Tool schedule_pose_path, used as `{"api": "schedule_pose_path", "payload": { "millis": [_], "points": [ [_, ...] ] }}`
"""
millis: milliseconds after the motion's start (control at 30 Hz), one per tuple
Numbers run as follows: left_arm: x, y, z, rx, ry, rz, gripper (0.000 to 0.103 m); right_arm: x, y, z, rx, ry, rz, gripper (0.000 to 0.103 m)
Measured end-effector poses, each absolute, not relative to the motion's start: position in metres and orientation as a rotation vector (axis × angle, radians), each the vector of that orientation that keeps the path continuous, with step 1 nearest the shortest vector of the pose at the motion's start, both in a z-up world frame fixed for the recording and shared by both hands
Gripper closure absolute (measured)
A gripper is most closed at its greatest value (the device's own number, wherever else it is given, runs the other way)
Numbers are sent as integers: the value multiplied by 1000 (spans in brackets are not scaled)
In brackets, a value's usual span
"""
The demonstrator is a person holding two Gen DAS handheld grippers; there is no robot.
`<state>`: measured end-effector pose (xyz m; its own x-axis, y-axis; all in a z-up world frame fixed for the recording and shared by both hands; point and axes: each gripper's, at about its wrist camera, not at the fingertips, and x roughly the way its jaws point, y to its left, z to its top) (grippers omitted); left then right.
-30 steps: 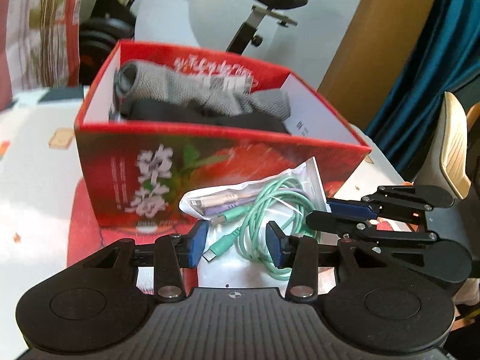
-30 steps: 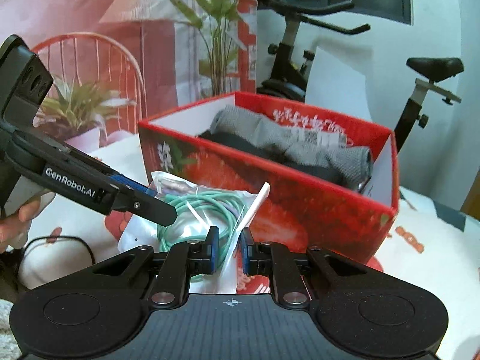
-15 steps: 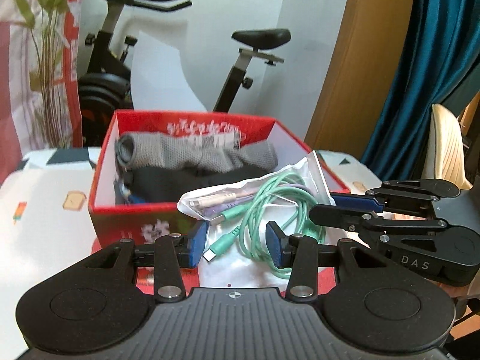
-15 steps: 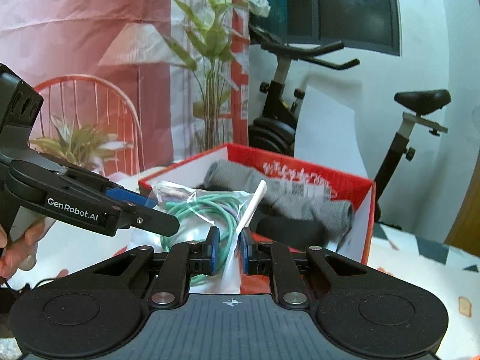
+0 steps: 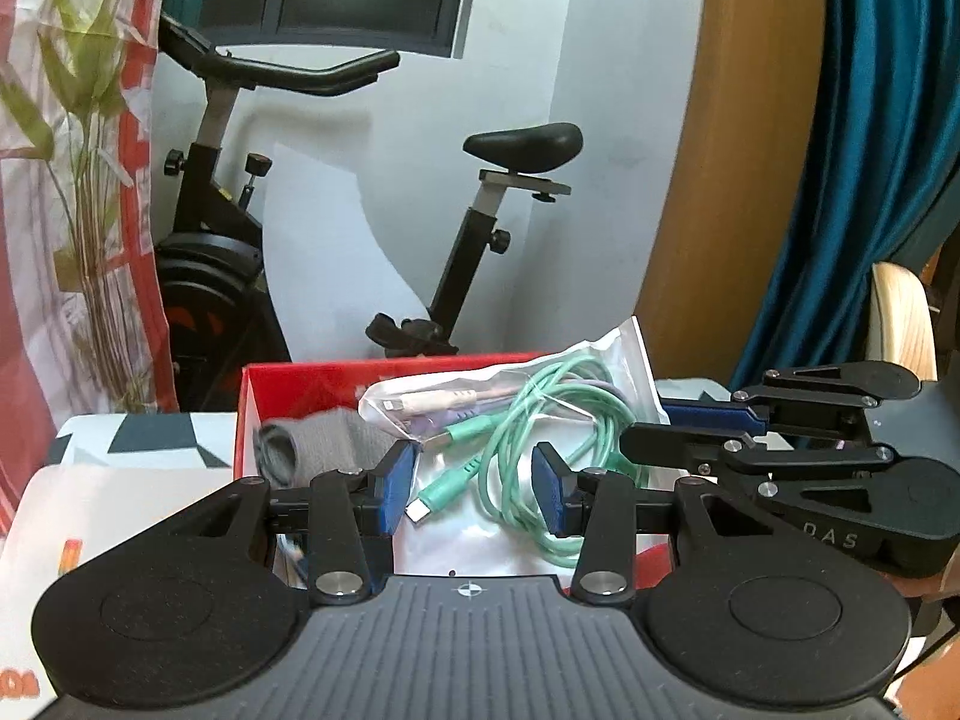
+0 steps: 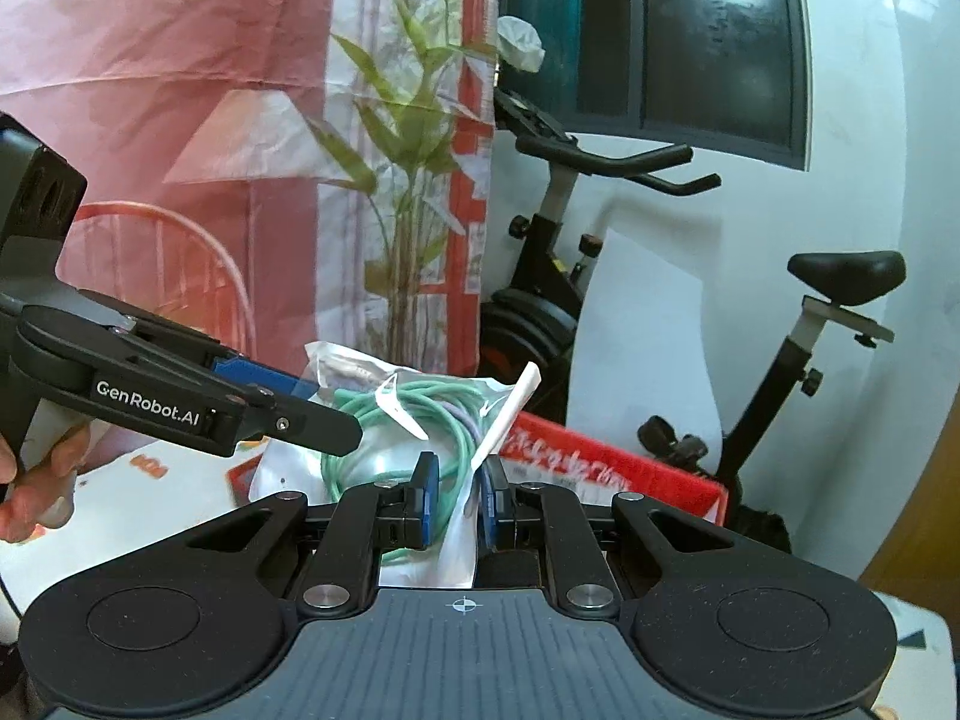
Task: Organize soft objects
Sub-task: 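Lift the cable bag with both tools and carry it over the box, then lower the cable bag into the box and open both tools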
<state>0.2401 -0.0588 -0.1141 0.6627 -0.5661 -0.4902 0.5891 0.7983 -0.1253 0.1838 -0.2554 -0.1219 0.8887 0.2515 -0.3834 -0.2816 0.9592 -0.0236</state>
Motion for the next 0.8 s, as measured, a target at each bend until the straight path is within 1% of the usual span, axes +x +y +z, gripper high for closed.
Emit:
{"api": "schedule_pose_path", "payload": {
  "millis": [233,533,800],
  "points": [
    [293,-70,-112,16,621,-661,58,238,-270,-129,-24,483,252,90],
    [341,-94,-157,56,806,-651,58,288,-280,-177,56,675,223,90],
    [353,-109,-186,208,914,-664,58,309,-275,-214,80,816,184,90]
  ]
}}
